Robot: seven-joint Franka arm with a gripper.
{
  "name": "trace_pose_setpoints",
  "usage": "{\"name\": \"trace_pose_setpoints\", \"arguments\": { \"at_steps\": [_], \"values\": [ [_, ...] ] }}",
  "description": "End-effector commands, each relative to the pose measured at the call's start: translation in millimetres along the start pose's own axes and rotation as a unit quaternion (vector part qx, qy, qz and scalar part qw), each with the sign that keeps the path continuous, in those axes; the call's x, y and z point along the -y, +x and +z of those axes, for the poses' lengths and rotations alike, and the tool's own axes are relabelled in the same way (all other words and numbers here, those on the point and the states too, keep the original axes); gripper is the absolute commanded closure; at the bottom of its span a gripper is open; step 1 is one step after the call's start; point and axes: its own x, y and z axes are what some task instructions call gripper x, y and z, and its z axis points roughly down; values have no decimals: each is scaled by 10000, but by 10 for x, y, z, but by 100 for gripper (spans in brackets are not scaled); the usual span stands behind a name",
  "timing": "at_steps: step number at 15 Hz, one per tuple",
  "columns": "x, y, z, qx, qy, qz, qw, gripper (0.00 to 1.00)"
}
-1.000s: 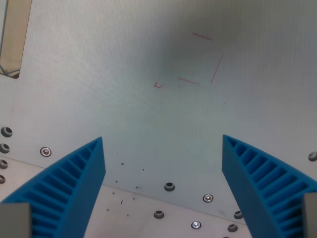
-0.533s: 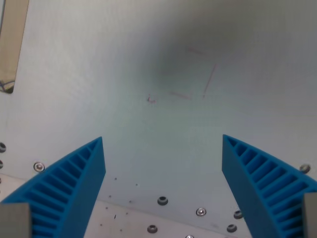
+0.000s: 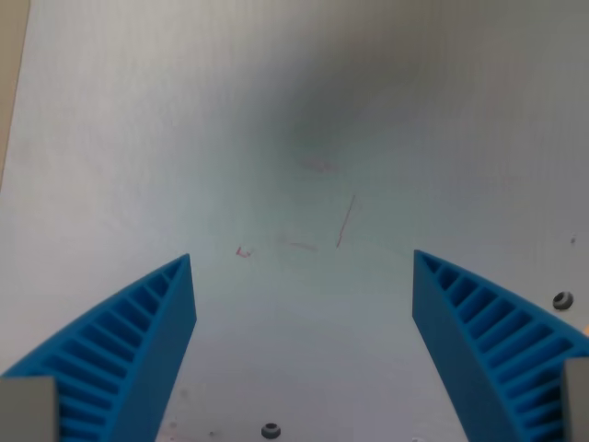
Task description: Move in base positive x
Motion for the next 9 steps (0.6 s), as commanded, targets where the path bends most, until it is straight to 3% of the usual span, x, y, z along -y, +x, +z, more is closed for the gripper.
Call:
{"name": "trace_pose_setpoints", "arguments": {
  "at_steps": [1,9],
  "values": [
    [-136,152,-35,200,141,-86,9997,0],
    [-397,555,31,200,141,-86,9997,0]
  ]
}}
